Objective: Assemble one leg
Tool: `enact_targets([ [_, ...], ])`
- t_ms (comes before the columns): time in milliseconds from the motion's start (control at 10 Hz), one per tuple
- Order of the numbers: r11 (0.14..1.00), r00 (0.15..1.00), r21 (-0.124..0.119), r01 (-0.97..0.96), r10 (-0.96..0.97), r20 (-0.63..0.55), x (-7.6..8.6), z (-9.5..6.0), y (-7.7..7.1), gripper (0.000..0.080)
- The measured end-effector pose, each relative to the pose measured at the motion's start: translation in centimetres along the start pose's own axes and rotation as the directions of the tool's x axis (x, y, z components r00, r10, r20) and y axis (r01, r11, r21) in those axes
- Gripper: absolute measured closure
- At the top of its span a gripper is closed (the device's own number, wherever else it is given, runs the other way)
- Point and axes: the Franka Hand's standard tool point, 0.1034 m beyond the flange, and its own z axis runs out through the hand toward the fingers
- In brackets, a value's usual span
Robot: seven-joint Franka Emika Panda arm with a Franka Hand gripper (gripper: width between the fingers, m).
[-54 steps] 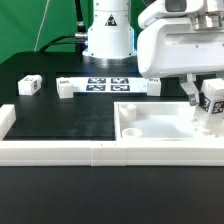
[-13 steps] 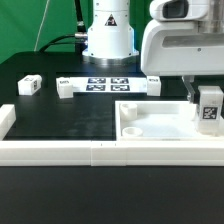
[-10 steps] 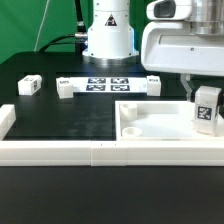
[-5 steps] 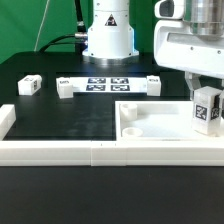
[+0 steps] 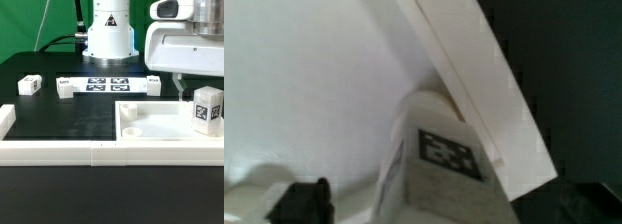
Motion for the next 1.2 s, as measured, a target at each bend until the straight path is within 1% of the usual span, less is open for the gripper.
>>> enact_targets([
  [200,0.980,0.980,0.000,0.197,-0.197,0.001,-0.03,0.07,0.02,0.0152],
  [300,0.947,0.947,-0.001,0.321,-0.321,0.001,-0.02,0.07,0.04,0.0151],
  [400,0.903,0.903,-0.001,0.429,-0.429,0.001,-0.02,0.07,0.03,0.0151],
  [500,0.870,0.870,-0.001,0.493,-0.493,0.001,-0.04,0.06,-0.01,0.0151],
  [600,0.804,0.804,-0.007,0.594,-0.594,0.001,0.01,-0.02,0.01,0.0151],
  [800,0.701,0.701,-0.012,0.713,-0.713,-0.005,0.09,-0.03,0.10,0.0151],
  [900,0.677,0.677,-0.012,0.736,-0.736,-0.004,0.13,-0.01,0.17,0.0151],
  [1100,0.683,0.683,-0.012,0.731,-0.731,-0.004,0.13,0.01,0.19,0.0417],
  [1200,0.683,0.683,-0.012,0.730,-0.731,-0.004,0.15,0.01,0.22,0.0509],
])
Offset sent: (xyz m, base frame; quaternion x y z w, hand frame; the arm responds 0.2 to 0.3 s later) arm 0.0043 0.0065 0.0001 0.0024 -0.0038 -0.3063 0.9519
